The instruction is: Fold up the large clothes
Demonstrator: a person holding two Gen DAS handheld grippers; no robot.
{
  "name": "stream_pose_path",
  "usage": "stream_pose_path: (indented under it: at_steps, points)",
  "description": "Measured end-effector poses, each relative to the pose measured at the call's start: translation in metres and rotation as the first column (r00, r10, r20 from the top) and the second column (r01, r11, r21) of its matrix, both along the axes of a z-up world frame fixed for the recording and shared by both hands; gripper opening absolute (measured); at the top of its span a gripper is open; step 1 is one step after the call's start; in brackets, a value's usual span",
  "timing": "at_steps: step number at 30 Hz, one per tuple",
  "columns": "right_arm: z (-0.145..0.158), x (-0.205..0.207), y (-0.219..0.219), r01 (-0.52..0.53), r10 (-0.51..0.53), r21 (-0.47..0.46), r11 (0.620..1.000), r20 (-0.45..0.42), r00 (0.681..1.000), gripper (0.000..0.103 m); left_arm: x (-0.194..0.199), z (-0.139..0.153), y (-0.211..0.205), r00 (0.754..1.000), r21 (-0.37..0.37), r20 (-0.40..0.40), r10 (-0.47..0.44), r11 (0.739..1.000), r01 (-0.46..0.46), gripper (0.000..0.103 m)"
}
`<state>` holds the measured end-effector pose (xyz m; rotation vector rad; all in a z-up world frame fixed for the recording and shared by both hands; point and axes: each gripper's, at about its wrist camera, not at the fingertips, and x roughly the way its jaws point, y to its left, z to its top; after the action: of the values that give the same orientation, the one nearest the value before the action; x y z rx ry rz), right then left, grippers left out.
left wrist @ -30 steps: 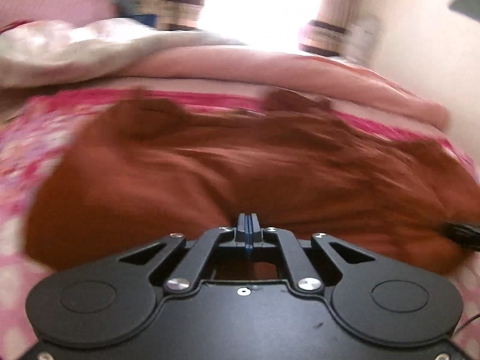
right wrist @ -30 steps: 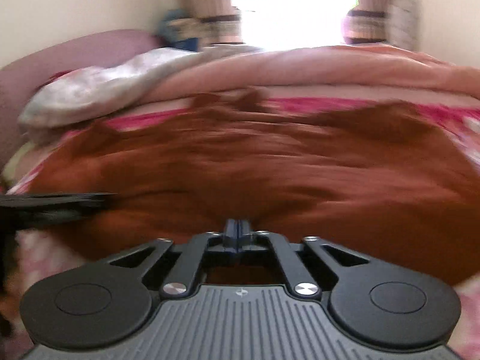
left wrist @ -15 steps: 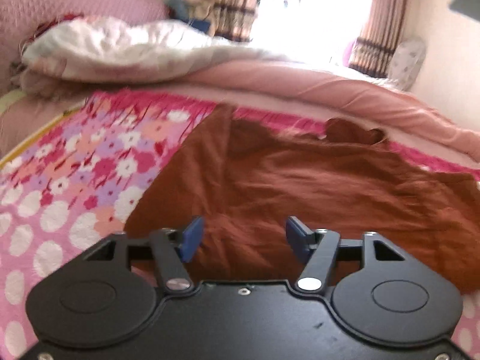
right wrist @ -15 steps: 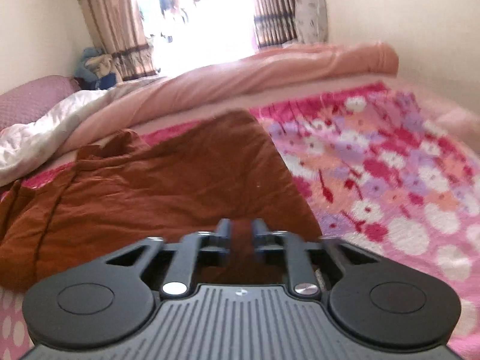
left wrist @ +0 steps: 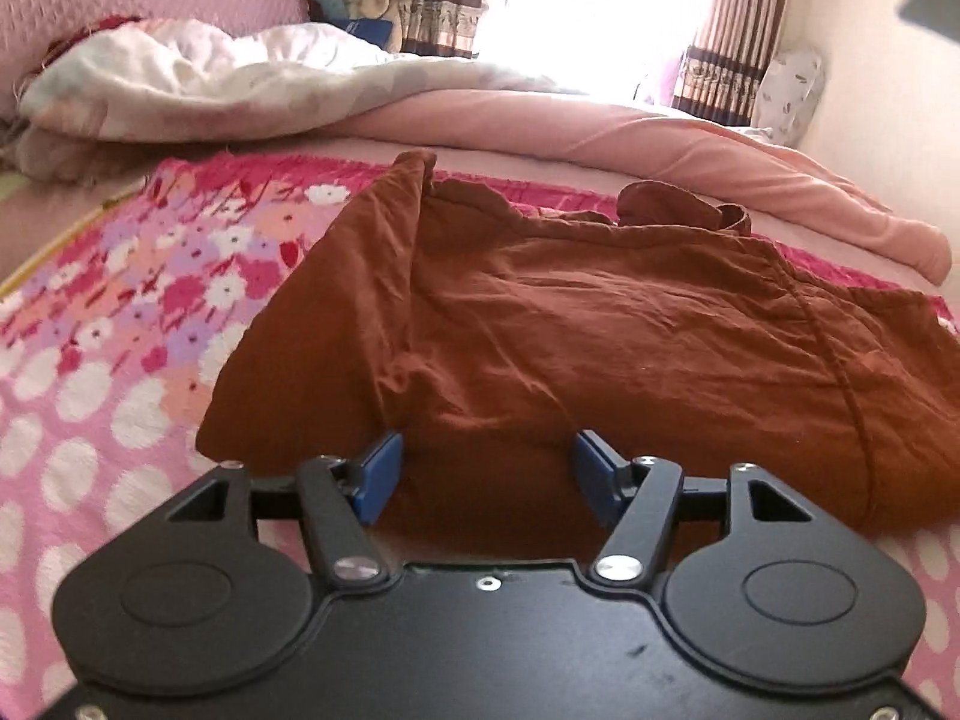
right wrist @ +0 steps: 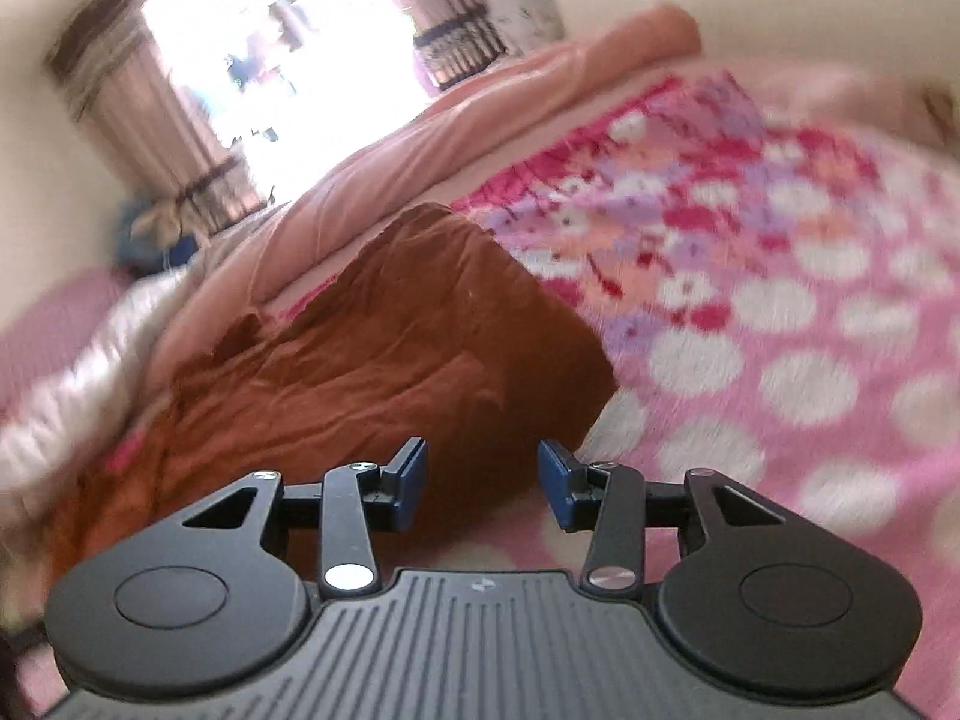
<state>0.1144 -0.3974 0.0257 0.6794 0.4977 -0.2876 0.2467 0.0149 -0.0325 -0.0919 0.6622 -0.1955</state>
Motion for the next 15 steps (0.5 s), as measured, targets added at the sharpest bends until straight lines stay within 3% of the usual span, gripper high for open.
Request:
stream_pose_path:
  at_steps: [5,8,13,15]
  points:
    - [-0.017,0.005,-0.007,0.119,-0.125,0.132,0.984,0.034,0.992,0.051,0.006,-0.002,-0.002,1.000,0.010,-0.005,-0.022,1.000,0.022,0.067]
    - [-0.028,0.006,-0.014,0.204,-0.217,0.211,0.956,0.038,0.975,0.057,0.007,-0.003,-0.003,0.999,0.010,-0.003,-0.032,0.999,0.032,0.069]
    - [-0.040,0.015,-0.022,0.243,-0.276,0.291,0.925,0.075,0.958,0.064,0.014,0.000,-0.003,1.000,-0.012,-0.018,-0.021,1.000,0.021,0.070]
    - [-0.045,0.015,-0.024,0.265,-0.311,0.329,0.906,0.095,0.946,0.064,0.016,0.009,-0.004,0.998,-0.054,-0.038,-0.042,0.998,0.040,0.069]
